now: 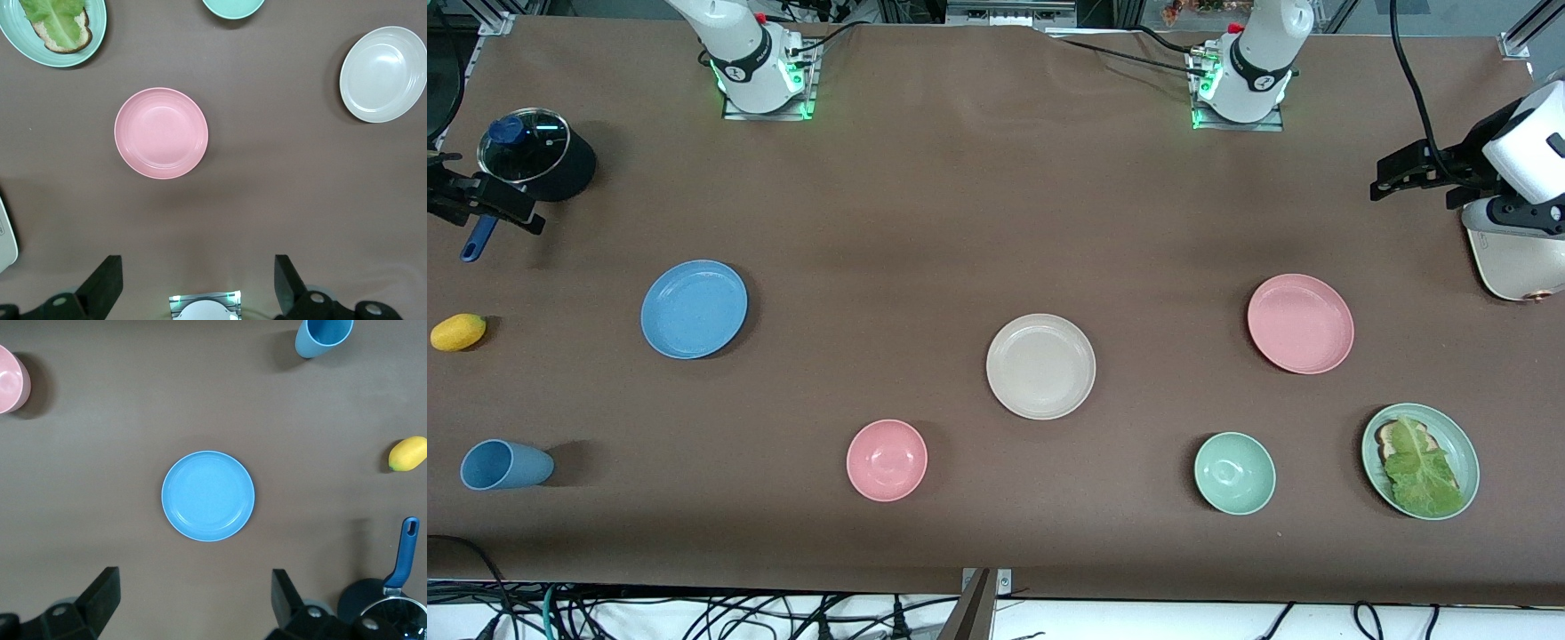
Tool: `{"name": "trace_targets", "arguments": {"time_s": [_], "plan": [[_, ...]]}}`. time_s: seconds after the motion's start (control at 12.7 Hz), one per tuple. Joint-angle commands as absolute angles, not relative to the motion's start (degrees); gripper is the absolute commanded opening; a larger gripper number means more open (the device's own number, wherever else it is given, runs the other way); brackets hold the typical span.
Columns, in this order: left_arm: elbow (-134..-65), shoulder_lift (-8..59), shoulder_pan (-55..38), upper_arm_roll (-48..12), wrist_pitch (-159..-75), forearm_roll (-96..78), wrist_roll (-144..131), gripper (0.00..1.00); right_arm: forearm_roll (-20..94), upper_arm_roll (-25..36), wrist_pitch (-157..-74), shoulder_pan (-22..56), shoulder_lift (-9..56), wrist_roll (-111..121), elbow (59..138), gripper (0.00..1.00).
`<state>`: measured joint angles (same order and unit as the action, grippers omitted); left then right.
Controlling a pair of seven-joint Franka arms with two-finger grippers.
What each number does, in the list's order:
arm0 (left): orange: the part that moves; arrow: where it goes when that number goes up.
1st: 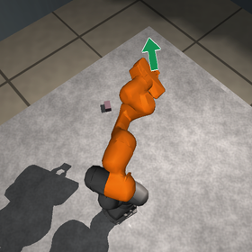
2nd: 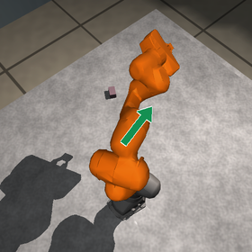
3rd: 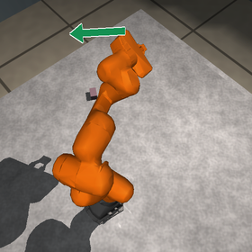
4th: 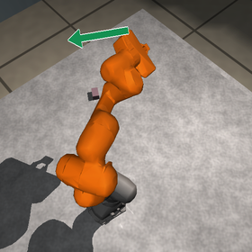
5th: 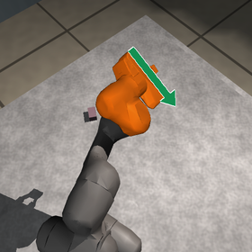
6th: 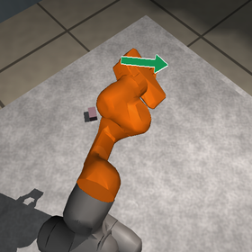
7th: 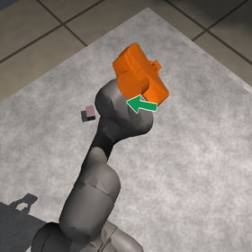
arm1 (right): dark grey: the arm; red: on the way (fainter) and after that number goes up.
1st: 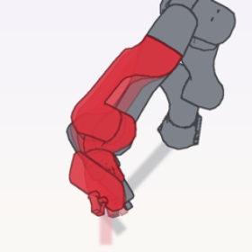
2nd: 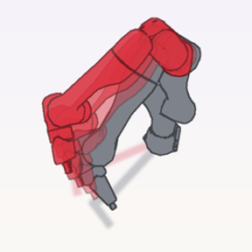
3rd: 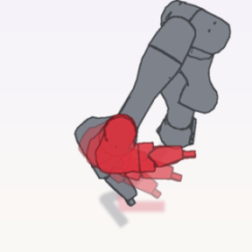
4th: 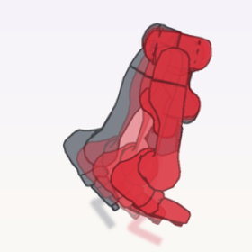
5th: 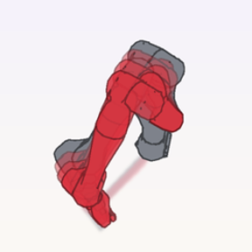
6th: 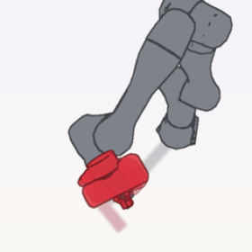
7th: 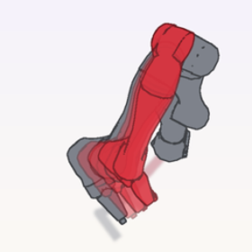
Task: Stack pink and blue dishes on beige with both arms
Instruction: 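Move the left gripper out from its rest toward the pink plate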
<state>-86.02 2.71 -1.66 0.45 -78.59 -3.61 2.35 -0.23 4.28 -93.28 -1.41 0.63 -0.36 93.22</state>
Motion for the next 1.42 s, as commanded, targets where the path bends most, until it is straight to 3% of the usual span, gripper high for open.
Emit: {"name": "trace_targets", "arguments": {"time_s": [0.0, 0.63, 1.34], "plan": [[-86.4, 2.3, -1.5, 0.4, -79.1, -4.4, 3.6, 1.0, 0.0, 4.0, -91.1, -1.6, 0.7, -0.2, 92.1, 1.0], [-85.9, 3.7, -2.1, 0.3, -78.9, -4.0, 3.6, 1.0, 0.0, 4.0, -91.1, -1.6, 0.7, -0.2, 92.1, 1.0], [-85.3, 17.4, -2.1, 0.5, -79.3, -3.9, 3.1, 1.0, 0.0, 4.0, -91.1, -1.6, 0.8, -0.2, 92.1, 1.0]]}}
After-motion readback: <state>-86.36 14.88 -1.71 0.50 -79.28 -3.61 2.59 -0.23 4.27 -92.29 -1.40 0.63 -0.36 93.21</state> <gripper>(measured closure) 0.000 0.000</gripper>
